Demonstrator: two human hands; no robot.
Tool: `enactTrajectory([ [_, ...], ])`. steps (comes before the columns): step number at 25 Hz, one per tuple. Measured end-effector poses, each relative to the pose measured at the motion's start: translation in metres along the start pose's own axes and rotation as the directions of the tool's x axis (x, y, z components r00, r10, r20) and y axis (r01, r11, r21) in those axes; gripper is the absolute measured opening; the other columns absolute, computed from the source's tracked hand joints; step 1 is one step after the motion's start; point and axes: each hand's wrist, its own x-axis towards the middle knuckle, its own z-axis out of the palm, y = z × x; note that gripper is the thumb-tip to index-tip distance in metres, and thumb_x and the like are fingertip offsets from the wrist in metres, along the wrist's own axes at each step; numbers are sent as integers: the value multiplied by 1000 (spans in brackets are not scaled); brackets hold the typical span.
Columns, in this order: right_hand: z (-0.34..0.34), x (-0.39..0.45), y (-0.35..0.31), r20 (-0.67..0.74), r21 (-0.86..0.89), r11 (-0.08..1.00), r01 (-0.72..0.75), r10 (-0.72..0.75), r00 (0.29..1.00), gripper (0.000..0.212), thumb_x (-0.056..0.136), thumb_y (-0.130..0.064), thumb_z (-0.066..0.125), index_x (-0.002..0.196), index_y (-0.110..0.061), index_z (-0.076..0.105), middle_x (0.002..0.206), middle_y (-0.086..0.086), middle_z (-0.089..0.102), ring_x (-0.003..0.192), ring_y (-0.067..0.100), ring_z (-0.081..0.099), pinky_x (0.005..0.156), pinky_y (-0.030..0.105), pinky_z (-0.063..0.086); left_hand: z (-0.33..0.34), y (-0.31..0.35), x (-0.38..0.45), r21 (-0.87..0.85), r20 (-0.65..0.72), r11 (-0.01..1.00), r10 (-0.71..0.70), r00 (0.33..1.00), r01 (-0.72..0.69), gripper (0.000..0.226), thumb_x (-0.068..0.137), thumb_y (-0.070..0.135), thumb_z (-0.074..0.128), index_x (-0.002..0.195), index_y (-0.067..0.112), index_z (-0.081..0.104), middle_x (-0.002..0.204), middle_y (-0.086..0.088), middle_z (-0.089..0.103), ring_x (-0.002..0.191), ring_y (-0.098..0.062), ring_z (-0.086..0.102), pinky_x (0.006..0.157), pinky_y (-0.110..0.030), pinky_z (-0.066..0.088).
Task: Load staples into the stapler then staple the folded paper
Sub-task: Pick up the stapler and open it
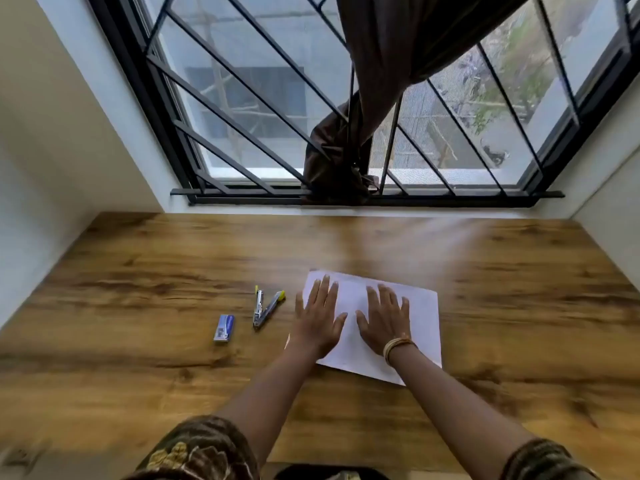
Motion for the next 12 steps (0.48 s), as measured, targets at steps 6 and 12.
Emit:
enactTrajectory([
  [6, 12, -10, -1, -27, 3, 1000, 21, -21, 999, 57, 87, -46, 34, 133, -15, 44, 141, 15, 47, 129, 32, 44, 102, 56, 35, 30, -21, -17, 22, 49, 997, -78, 996, 77, 79, 84, 55, 2, 154, 20, 3, 163, 0, -2, 150, -17, -1, 117, -46, -3],
  [12, 16, -14, 0, -68, 54, 998, 15, -11, 998, 58, 87, -46, 31, 133, -15, 46, 140, 14, 49, 131, 32, 45, 104, 55, 35, 32, -24, -20, -4, -1, 997, -72, 997, 72, 70, 92, 52, 16, 154, 22, 9, 162, 1, 4, 149, -16, 4, 117, -45, -2],
])
